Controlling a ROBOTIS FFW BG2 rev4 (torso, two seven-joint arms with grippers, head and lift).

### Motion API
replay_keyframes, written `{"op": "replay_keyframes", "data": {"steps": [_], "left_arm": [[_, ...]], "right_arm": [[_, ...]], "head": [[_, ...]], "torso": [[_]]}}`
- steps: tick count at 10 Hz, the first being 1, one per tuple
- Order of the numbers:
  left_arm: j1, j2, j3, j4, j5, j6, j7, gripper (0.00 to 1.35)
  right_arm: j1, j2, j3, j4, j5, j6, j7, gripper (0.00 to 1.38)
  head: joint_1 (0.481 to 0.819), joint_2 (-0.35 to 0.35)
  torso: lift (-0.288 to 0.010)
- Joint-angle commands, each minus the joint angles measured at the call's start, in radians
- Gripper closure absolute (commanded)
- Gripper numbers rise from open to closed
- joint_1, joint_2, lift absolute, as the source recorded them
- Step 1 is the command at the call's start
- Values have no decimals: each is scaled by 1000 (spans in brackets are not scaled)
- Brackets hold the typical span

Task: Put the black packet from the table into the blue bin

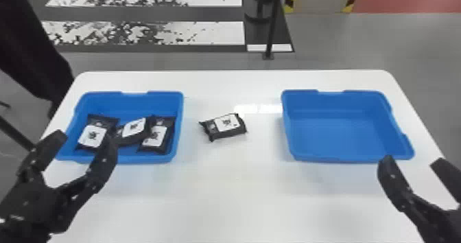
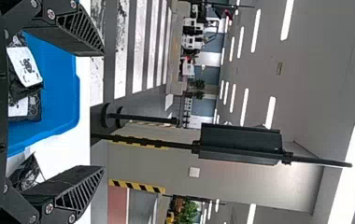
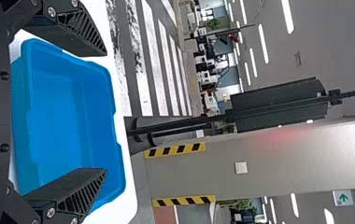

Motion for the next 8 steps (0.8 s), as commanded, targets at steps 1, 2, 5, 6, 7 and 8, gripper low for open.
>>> {"op": "replay_keyframes", "data": {"steps": [1, 2, 5, 6, 7, 8], "left_arm": [[0, 1, -1, 0, 0, 5, 0, 167], [0, 1, -1, 0, 0, 5, 0, 167], [0, 2, -3, 0, 12, 20, 0, 167], [-10, 7, -11, 0, -2, 17, 0, 165], [-32, 24, -39, 2, -30, 47, -5, 163], [-74, 51, -85, 25, -58, 74, -17, 162]], "right_arm": [[0, 1, 0, 0, 2, 0, 0, 133], [0, 1, 0, -2, 2, 0, 0, 133], [0, 1, 0, 0, 2, 0, 0, 133], [0, 1, 0, 0, 0, 0, 1, 133], [0, 1, 0, 0, 0, 0, 0, 133], [-5, 1, 0, 0, 2, 0, 0, 133]], "head": [[695, 4], [695, 3], [695, 2], [695, 1], [695, -1], [695, -20]], "torso": [[-110], [-110], [-110], [-110], [-110], [-110]]}}
